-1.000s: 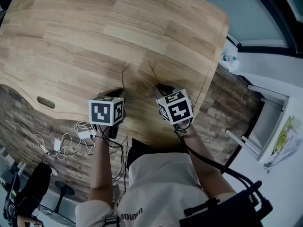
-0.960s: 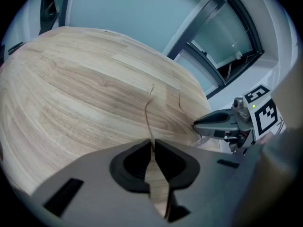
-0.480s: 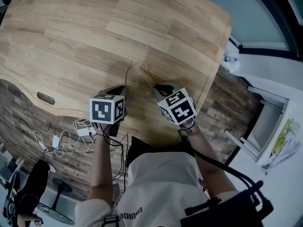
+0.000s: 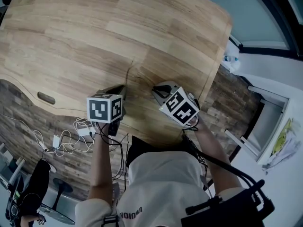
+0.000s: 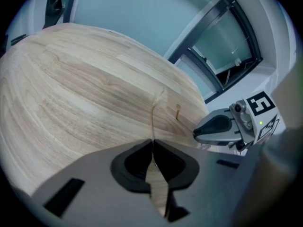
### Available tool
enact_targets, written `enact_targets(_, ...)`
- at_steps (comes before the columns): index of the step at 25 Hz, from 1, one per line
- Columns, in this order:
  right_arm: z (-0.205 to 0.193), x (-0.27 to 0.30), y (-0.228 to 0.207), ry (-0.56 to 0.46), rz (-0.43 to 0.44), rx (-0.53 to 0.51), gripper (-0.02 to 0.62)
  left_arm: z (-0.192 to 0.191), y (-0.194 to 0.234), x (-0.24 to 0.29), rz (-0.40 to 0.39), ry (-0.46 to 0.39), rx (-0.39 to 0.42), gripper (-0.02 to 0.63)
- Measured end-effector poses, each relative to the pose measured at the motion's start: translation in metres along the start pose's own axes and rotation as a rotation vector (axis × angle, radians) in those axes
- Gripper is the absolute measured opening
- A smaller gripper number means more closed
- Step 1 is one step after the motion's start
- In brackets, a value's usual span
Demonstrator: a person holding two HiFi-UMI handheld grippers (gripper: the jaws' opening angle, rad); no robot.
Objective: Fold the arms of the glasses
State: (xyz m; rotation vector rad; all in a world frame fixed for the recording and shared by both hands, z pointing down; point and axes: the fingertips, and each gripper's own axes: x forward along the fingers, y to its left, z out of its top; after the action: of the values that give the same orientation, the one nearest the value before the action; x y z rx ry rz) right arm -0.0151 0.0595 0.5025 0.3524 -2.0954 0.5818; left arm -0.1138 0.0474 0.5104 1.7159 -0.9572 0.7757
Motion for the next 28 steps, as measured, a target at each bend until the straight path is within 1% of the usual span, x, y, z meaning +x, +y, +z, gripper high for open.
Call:
enact_targets(12, 0.008, -0.003, 0.015, 0.037, 0.103, -0.258, 0.041, 0.001, 0.002, -0.004, -0.036, -0.013, -0.028, 0.028)
enact_targets(20, 0.009, -0.003, 0.022, 0.060, 0.155, -0.379, 0.043, -0.001, 0.003, -0.004, -0.056, -0.015, -0.030, 0.028)
enact_targets(28, 0.007, -0.002, 0.027, 0.117, 0.182, -0.510, 0.044, -0.001, -0.001, -0.009, -0.101, -0.019, -0.021, 0.028)
